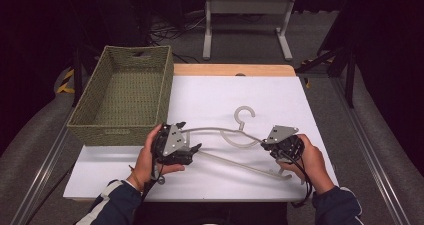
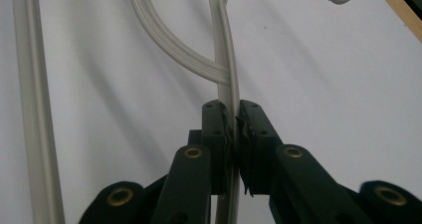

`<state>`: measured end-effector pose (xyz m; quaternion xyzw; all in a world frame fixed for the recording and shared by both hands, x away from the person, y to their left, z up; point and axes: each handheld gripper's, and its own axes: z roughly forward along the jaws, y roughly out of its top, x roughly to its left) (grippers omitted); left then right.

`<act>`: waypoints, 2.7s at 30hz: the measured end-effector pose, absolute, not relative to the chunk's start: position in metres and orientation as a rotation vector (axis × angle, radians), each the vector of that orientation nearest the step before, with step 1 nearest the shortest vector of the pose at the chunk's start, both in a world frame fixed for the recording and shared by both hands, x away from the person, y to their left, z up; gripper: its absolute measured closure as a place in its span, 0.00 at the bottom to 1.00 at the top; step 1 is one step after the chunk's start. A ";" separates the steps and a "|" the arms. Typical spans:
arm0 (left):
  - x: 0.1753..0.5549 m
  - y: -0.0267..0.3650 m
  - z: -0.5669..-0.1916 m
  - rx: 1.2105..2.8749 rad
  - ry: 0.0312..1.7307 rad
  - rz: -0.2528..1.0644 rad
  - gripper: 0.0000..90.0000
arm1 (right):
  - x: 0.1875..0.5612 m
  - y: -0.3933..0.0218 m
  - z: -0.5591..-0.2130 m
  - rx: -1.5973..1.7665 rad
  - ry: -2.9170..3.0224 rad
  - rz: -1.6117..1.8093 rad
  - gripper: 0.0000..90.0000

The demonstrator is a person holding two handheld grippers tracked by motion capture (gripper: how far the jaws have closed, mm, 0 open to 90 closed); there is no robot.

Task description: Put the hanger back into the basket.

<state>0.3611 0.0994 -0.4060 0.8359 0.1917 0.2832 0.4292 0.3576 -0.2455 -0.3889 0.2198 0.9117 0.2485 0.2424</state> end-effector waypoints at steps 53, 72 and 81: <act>0.364 0.066 -0.427 2.520 0.339 0.857 0.75 | 0.352 -0.199 -0.389 0.353 2.581 0.683 0.92; 0.366 0.071 -0.426 2.516 0.339 0.842 0.85 | 0.351 -0.200 -0.388 0.359 2.571 0.708 0.92; 0.364 0.070 -0.423 2.528 0.318 0.874 0.87 | 0.351 -0.201 -0.387 0.382 2.540 0.736 0.90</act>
